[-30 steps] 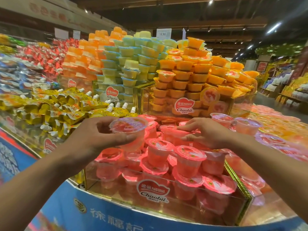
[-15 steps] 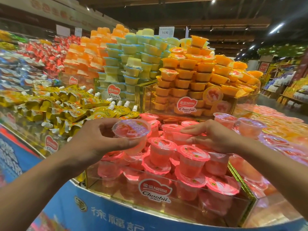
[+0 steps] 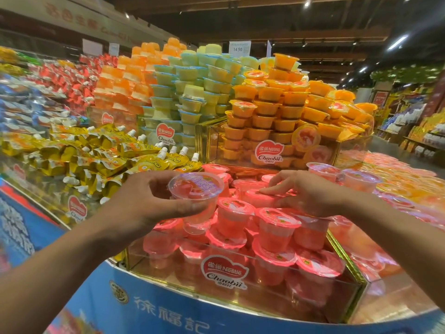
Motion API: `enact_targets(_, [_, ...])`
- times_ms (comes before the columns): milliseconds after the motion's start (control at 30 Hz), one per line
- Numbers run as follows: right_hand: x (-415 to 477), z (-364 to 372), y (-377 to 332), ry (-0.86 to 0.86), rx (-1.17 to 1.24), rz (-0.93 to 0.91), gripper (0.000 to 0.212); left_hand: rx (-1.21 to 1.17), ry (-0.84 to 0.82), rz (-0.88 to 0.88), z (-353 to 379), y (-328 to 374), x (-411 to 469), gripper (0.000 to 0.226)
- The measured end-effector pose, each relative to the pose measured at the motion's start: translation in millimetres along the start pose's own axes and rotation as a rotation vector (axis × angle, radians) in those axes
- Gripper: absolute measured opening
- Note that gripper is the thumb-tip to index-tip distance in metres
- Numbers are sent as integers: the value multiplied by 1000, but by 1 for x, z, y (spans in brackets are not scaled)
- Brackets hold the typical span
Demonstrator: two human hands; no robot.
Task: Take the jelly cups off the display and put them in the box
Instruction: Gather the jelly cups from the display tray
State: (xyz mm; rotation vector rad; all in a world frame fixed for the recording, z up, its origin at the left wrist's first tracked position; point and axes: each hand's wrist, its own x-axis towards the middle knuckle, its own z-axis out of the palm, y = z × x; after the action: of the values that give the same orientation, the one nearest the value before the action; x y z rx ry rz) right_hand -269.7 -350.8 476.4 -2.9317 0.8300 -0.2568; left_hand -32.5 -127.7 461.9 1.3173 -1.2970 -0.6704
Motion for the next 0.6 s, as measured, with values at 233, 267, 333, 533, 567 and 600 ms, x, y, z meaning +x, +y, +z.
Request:
enact_targets(233, [-4,-21,-4,-186,10,29,51,2,23,-13,1,2,1,37])
enact_targets(267, [-5,-24,-5,-183,46,35,52,1,21,-11,2,2,0,37])
enact_targets(333, [-9,-31,-6,-164,127,59,52,6,22,-8,3,2,1,37])
enact_targets(533, [-29,-46,-14,-10,318,33,44,-17,19,11,8,6,5,43])
enact_targets(567, [-31,-48,-19,16,353,22,45,-21,12,21,9,8,7,43])
enact_targets(600, [-33,-50,-24,41,376,8,49,-23,-1,29,11,10,9,42])
